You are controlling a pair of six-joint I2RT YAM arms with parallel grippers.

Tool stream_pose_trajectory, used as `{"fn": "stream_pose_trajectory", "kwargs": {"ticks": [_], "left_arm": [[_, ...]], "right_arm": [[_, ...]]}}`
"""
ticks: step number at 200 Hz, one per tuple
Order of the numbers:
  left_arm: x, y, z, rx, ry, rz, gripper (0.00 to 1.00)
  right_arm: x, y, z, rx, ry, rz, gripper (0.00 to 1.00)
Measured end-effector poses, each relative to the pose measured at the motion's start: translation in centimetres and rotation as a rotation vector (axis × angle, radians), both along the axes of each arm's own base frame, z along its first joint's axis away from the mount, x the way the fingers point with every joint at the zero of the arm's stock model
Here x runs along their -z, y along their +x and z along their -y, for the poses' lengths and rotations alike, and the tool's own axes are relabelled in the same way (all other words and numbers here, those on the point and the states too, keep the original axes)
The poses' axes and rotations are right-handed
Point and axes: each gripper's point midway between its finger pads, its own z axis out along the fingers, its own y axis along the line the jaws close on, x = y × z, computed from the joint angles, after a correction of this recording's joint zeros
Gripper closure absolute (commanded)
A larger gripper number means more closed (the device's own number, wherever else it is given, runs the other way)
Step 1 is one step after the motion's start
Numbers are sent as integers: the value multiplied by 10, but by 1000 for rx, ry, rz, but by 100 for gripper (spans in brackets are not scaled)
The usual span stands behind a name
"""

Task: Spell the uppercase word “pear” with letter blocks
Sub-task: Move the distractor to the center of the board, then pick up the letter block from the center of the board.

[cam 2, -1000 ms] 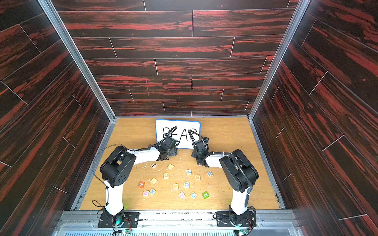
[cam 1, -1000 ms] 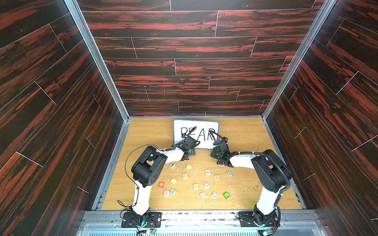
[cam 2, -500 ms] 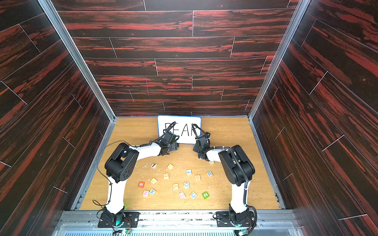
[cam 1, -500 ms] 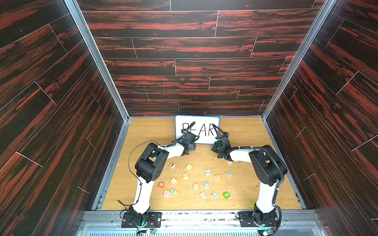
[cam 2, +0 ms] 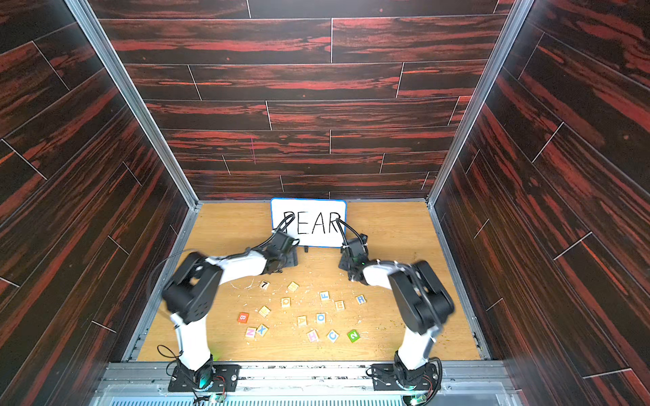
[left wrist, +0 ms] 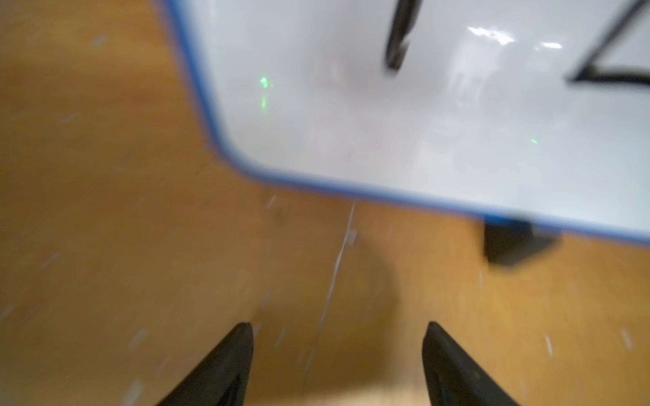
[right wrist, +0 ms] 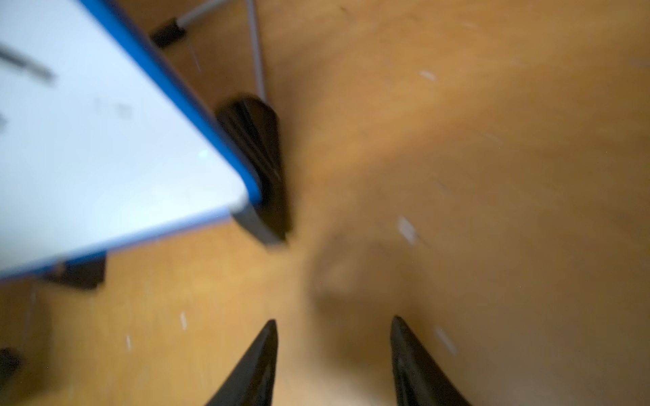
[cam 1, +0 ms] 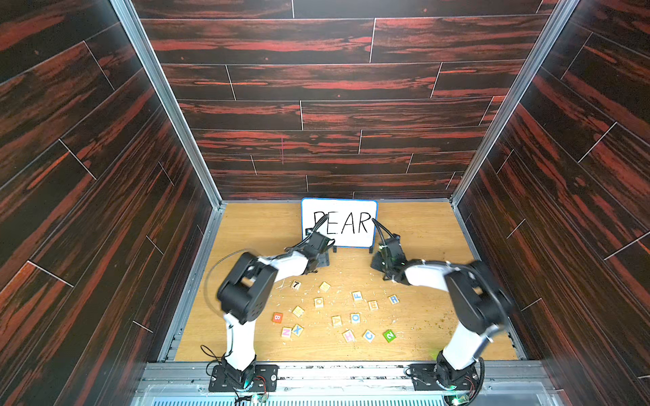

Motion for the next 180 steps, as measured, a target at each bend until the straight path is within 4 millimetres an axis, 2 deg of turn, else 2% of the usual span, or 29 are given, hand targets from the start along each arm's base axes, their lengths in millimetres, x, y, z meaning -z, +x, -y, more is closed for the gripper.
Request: {"fn": "stream_pose_trajectory", "kwargs": {"ticks": [37,55,68,88,121,142,180], "left_arm": [[-49,-26,-8,23,-78,67,19],[-69,-37,-7,49,-108,96,18],[-77,-46,-6,72,-119,102,17],[-81,-66,-5,110,-128,87,16],[-84,-95,-9,154,-143,63,14],[-93,-104,-14,153,-156,77,13],[-104,-111,-20,143,-169,97,13]], "right_arm": [[-42,-18,12,-43,-35,64,41],[-49,-24,19,-61,-78,67,34],[-44,-30,23,-84,-118,43,29],[-33,-41,29,-121,-175,-14,29],[-14,-45,38,-148,-227,-72,30],[-2,-47,46,-152,-231,-108,31],[14,-48,52,-154,-223,-154,41]]}}
